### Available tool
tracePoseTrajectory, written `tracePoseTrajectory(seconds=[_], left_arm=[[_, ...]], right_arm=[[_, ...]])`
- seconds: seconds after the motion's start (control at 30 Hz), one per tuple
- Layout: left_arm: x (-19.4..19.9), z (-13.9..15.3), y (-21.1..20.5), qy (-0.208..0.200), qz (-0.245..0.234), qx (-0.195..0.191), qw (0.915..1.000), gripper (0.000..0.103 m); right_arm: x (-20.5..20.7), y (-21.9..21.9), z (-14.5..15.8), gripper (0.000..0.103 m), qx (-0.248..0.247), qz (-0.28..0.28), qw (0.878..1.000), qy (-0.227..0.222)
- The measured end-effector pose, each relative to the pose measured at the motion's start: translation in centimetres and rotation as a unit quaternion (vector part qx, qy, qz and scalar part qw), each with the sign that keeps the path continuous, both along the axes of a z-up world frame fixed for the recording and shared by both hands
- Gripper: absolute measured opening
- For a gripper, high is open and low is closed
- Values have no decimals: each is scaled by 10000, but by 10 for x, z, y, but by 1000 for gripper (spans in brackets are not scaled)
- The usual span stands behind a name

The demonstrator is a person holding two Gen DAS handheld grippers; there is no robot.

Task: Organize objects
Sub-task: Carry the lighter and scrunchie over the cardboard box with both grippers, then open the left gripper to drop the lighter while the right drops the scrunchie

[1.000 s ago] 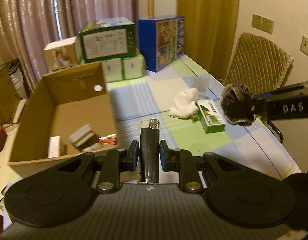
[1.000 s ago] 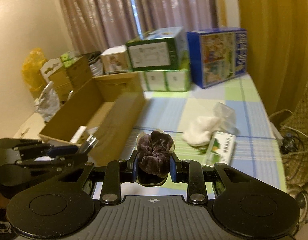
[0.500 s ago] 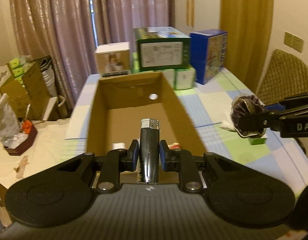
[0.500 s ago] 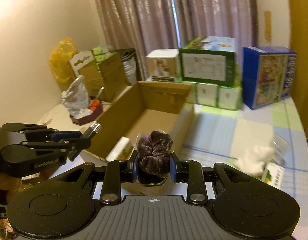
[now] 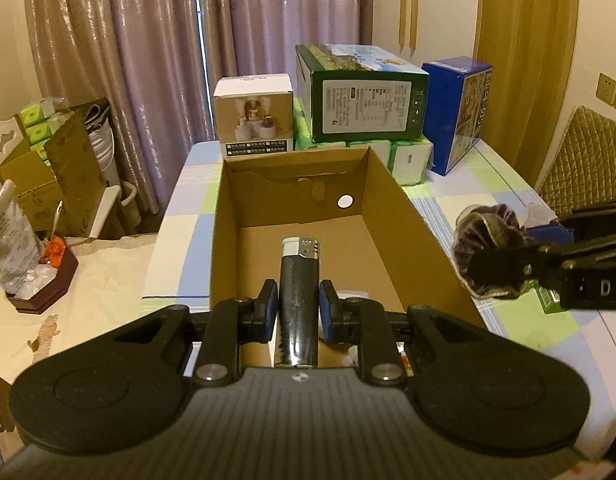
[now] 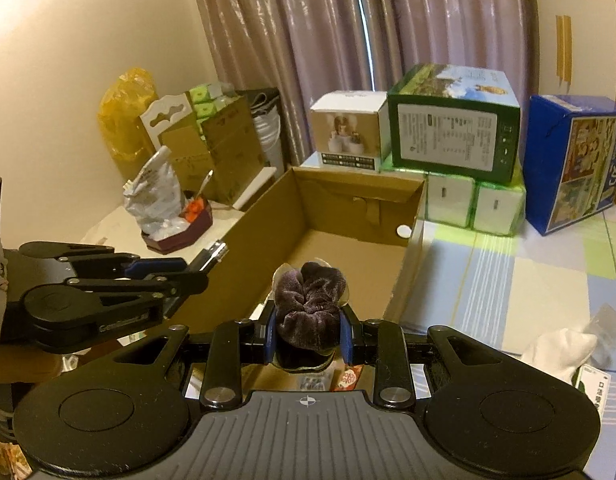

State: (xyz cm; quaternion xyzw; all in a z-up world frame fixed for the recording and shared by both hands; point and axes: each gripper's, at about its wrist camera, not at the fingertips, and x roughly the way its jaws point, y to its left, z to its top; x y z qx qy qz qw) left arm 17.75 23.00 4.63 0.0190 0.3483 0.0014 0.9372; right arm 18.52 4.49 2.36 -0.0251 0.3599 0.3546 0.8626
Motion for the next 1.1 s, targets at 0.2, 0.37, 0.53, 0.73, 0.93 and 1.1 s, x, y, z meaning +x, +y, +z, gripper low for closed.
tracePoseTrajectory(seconds=[0.2,0.37,0.53,0.73,0.93,1.1], left_arm=[[14,-12,7,-34,72,-171,9998,35],[5,-13,18,-30,223,-261,9994,35],[-4,-13,27,-54,349,-273,9990,35],[-15,-9,33,-133,506,-244,9983,43],[-28,-5,34,-210,574,-296,9977,51],[-42,0,24,-241,543,-358,9976,53]], right_arm=[[11,3,-12,27,-17,-55,9999,109],[13,4,-22,27,-1,-73,9998,204],[12,12,-27,27,64,-7,9997,251],[17,13,-23,58,568,-101,9982,178],[15,-3,-15,68,733,-253,9969,166],[-3,-24,-10,70,726,-385,9966,63]])
